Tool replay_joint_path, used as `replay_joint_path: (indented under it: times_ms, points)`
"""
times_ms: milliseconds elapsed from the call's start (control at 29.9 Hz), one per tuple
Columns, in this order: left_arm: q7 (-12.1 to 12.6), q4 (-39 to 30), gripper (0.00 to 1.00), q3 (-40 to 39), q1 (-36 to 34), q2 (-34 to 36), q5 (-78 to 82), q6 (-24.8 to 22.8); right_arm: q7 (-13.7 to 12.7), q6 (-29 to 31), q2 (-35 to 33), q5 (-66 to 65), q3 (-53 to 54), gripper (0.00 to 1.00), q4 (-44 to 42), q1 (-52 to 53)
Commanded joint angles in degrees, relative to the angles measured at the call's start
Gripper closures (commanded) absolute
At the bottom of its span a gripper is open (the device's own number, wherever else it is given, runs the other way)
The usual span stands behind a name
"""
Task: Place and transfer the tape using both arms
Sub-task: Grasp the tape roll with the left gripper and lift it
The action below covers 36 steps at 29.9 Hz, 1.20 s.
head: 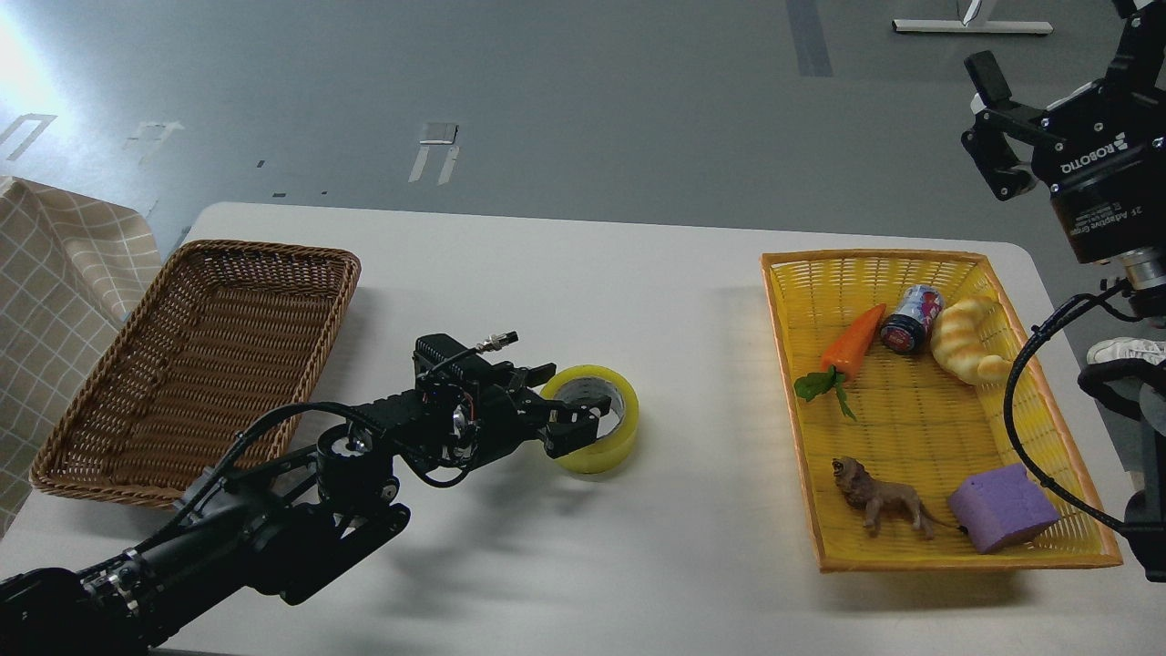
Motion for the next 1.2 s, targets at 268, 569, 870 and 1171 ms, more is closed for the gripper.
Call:
replay_joint_path:
  times_ms: [268, 569, 870, 1171]
  points:
    - [0.02, 1.01, 1.0, -0.02, -0.34, 0.4, 0.0, -0.18, 0.0, 0.0, -0.01, -0.06, 0.15, 0.0, 0.3, -1.28]
    - [0.29, 0.92, 1.0, -0.02, -0.61, 0.4, 0.0, -0.18, 0.0, 0.0, 0.07, -0.06, 0.06, 0.0, 0.3, -1.99]
    - [0.29, -0.57, 1.0, -0.28, -4.46, 4.08, 0.0, -0.18, 0.0, 0.0, 0.16, -0.06, 0.06, 0.0, 0.3, -1.9]
    - [-0.15, -2.25, 1.0, -0.29, -11.41, 11.19, 0.0, -0.36, 0.0, 0.0, 0.25, -0.06, 0.06, 0.0, 0.04, -1.81]
